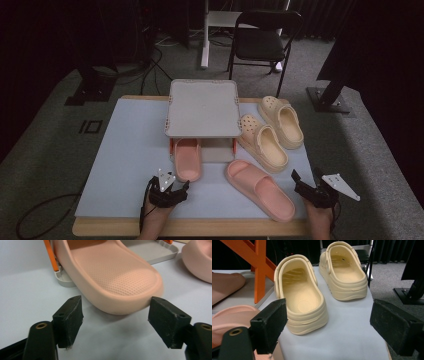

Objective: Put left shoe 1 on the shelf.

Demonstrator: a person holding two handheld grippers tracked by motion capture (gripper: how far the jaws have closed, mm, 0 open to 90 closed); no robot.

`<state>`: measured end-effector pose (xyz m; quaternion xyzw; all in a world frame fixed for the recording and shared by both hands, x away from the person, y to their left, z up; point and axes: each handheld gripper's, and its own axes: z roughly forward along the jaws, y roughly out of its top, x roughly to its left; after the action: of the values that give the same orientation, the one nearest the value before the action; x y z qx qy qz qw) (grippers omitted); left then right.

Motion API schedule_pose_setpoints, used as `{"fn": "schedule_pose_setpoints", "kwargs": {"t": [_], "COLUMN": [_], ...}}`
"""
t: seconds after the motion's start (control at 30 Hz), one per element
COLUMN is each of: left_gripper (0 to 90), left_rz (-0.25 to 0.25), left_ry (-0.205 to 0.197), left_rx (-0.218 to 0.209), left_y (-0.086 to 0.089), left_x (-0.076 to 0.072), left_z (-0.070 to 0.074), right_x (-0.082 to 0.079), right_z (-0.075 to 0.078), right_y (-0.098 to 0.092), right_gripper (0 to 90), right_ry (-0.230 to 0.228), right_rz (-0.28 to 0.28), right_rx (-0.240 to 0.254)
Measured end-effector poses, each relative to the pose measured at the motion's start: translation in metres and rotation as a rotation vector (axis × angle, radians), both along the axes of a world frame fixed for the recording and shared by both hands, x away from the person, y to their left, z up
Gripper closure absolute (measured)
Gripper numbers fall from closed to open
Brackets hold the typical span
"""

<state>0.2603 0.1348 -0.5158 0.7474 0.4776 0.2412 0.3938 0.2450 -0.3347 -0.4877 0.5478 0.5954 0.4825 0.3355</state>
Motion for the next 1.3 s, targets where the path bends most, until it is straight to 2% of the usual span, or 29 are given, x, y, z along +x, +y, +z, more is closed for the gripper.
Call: {"fn": "schedule_pose_setpoints", "kwargs": {"t": [0.13,0.23,0.4,0.43,0.57,0.67,0.9,1.3], "left_gripper": [25.9,26.0,26.0,25.9,25.9,25.9,26.0,25.9], "left_rz": [0.005,0.018,0.032,0.028,0.019,0.020,0.038,0.032], "left_ry": [0.010,-0.002,-0.008,-0.001,-0.008,-0.005,-0.003,0.001], "left_rx": [-0.015,0.009,0.009,0.004,0.021,0.019,0.019,0.032], "left_y": [0.001,0.003,0.006,0.006,0.003,0.003,0.008,0.013], "left_x": [0.004,0.009,0.015,0.021,0.023,0.025,0.031,0.031], "left_z": [0.000,0.000,0.000,0.000,0.001,0.001,0.001,0.002], "right_x": [0.000,0.000,0.000,0.000,0.000,0.000,0.000,0.000], "right_z": [0.000,0.000,0.000,0.000,0.000,0.000,0.000,0.000], "right_y": [0.000,0.000,0.000,0.000,0.000,0.000,0.000,0.000], "right_gripper": [13.7,13.7,13.7,13.7,13.7,13.7,13.7,13.7], "right_ry": [-0.004,0.000,-0.001,-0.001,0.001,0.000,0.001,0.004], "right_rz": [0.003,0.000,0.001,0.000,0.002,0.002,0.003,0.004], "right_rx": [-0.004,0.002,0.001,0.001,0.001,0.001,0.000,0.002]}}
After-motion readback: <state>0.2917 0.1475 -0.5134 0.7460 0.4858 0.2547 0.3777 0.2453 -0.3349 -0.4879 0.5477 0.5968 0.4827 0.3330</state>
